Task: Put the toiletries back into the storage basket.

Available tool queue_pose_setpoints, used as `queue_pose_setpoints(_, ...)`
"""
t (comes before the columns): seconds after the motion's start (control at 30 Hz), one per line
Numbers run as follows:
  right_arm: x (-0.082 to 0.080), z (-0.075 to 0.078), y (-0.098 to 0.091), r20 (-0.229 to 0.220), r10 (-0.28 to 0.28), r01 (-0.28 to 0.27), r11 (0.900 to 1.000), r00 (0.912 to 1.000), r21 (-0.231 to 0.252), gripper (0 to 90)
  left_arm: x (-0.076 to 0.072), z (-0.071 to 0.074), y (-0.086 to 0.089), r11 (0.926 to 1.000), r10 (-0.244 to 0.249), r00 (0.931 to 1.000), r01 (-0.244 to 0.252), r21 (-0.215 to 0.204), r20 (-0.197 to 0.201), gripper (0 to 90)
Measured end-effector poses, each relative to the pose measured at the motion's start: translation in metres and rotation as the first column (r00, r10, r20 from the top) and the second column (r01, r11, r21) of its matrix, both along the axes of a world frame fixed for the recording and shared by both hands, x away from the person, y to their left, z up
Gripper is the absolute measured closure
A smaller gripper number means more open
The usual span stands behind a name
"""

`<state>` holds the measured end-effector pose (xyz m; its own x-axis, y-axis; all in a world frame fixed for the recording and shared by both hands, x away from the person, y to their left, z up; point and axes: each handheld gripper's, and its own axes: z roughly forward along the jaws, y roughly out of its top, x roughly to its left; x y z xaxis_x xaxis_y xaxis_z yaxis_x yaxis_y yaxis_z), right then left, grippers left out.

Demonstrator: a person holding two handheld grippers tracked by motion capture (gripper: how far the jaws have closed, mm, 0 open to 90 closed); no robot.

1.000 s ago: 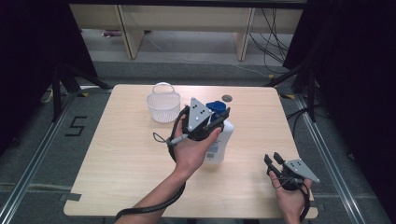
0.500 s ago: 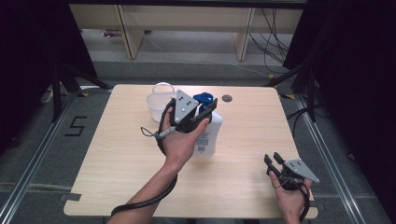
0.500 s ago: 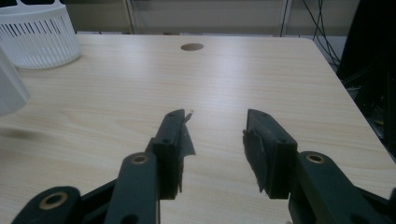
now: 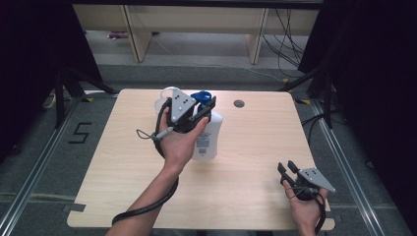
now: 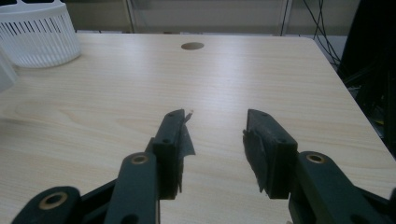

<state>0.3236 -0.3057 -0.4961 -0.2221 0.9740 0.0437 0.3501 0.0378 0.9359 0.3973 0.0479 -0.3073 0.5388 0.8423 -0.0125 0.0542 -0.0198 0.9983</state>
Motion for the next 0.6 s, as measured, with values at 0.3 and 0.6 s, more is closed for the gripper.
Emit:
queue_pose_setpoints(0.3,0.000,0.000,0.000,-0.002,0.001,-0.001,1.0000,1.0000,0.010,58.4,0.006,0.004,0.017,0.9992,0.038,0.9992,-0.038,-0.013,0.012,60.0)
queue_pose_setpoints(0.6,0.002,-0.002,0.001,0.025,0.006,-0.007,0.9999,0.9997,0.013,58.3,0.009,0.009,0.032,0.9965,0.080,0.9965,-0.080,-0.023,0.023,60.0)
